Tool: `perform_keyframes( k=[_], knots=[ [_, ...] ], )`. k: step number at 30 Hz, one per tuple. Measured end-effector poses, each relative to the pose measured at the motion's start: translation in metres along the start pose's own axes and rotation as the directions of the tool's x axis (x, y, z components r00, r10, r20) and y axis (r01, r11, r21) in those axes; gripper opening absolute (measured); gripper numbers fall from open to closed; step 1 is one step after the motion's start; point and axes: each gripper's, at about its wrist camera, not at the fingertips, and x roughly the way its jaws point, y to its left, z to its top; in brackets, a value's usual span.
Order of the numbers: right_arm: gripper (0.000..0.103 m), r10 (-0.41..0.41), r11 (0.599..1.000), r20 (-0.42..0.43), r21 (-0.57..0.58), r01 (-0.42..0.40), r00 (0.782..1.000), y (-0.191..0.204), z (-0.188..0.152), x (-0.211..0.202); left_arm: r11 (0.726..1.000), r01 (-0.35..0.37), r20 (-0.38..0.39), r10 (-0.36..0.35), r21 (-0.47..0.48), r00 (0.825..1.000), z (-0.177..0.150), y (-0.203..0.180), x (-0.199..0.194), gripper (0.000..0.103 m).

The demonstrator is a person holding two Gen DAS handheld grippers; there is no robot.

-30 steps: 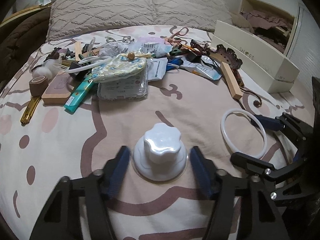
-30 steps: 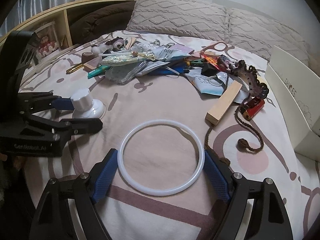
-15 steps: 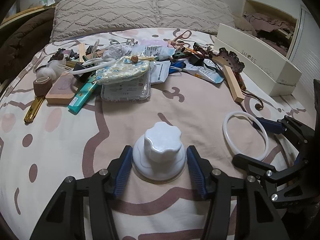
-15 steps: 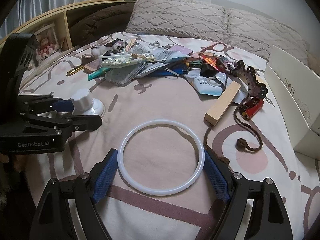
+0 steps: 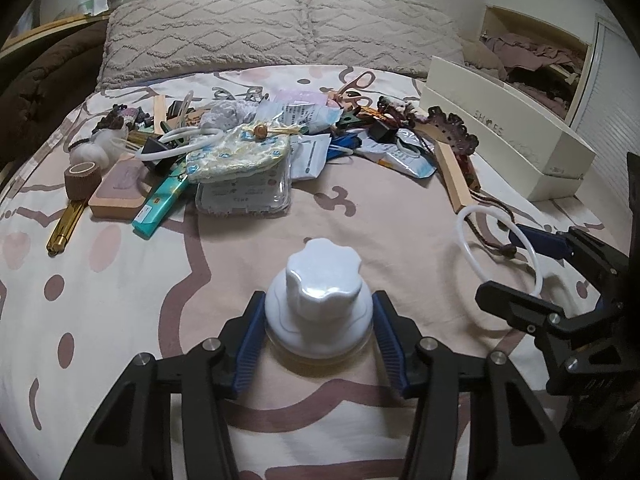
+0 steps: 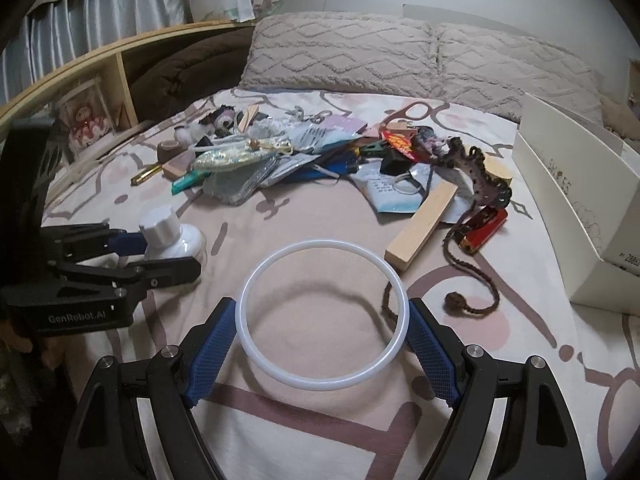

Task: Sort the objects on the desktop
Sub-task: 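Carry the white ring and white bottle toward the white shoebox with both tools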

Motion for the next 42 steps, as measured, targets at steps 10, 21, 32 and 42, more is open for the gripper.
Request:
perform_keyframes(
  k=[10, 21, 32, 42],
  knots=[
    [0.084, -0.02, 1.0, 0.038, 0.002, 0.02, 0.999, -0.001, 0.004, -0.013, 1.0, 0.008, 0.043, -0.009, 0.01, 0.999, 0.007, -0.004, -0.011, 0.052],
    [0.084, -0.035, 0.999, 0.077, 0.019, 0.034, 0.996, -0.003, 0.006, -0.036, 0.999, 0.029, 0.08, -0.031, 0.031, 0.996, 0.009, -0.019, -0.031, 0.052],
    [0.084, -0.063, 0.997, 0.131, 0.054, 0.056, 0.989, -0.015, 0.006, -0.069, 0.997, 0.052, 0.113, -0.058, 0.054, 0.992, 0.017, -0.04, -0.05, 0.052],
    [0.084, -0.089, 0.995, 0.167, 0.068, 0.079, 0.982, -0.032, 0.003, -0.102, 0.99, 0.101, 0.142, -0.115, 0.097, 0.983, 0.03, -0.079, -0.064, 0.052]
  ],
)
